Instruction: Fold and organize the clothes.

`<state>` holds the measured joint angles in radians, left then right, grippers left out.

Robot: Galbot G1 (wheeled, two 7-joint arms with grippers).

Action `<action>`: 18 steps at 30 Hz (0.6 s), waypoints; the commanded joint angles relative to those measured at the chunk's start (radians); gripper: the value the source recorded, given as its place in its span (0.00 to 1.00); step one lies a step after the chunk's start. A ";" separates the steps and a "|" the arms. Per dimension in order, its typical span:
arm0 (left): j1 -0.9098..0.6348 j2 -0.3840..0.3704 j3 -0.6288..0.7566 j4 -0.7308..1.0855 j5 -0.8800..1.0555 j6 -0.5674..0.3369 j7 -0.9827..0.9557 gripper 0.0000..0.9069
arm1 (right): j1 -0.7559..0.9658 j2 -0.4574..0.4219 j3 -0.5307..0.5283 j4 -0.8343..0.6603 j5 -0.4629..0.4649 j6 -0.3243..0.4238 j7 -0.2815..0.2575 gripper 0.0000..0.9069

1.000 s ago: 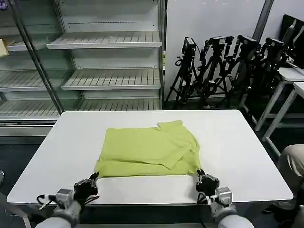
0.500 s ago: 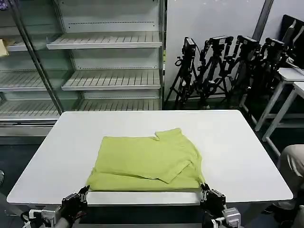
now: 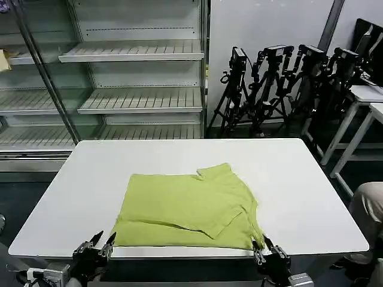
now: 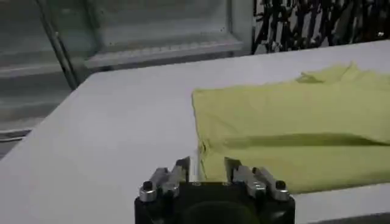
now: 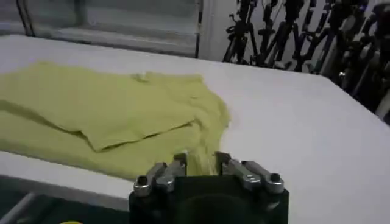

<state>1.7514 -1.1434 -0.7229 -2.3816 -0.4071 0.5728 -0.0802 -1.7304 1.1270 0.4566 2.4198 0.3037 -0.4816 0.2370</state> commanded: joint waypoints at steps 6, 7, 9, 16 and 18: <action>-0.283 0.068 0.121 0.134 -0.004 -0.024 0.035 1.00 | 0.558 0.022 -0.147 -0.235 0.171 -0.098 0.112 1.00; -0.331 0.078 0.143 0.182 0.000 -0.021 0.038 1.00 | 0.591 0.024 -0.163 -0.262 0.175 -0.098 0.120 1.00; -0.413 0.102 0.174 0.235 -0.002 -0.008 0.051 1.00 | 0.700 0.034 -0.201 -0.328 0.204 -0.099 0.144 1.00; -0.619 0.176 0.255 0.443 -0.057 0.005 0.098 1.00 | 0.972 0.075 -0.320 -0.563 0.243 -0.099 0.193 1.00; -0.651 0.183 0.271 0.488 -0.057 0.005 0.101 1.00 | 1.016 0.091 -0.346 -0.637 0.244 -0.099 0.204 1.00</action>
<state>1.3264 -1.0165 -0.5368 -2.0964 -0.4368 0.5733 -0.0081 -1.0941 1.1818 0.2541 2.0859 0.4811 -0.5596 0.3758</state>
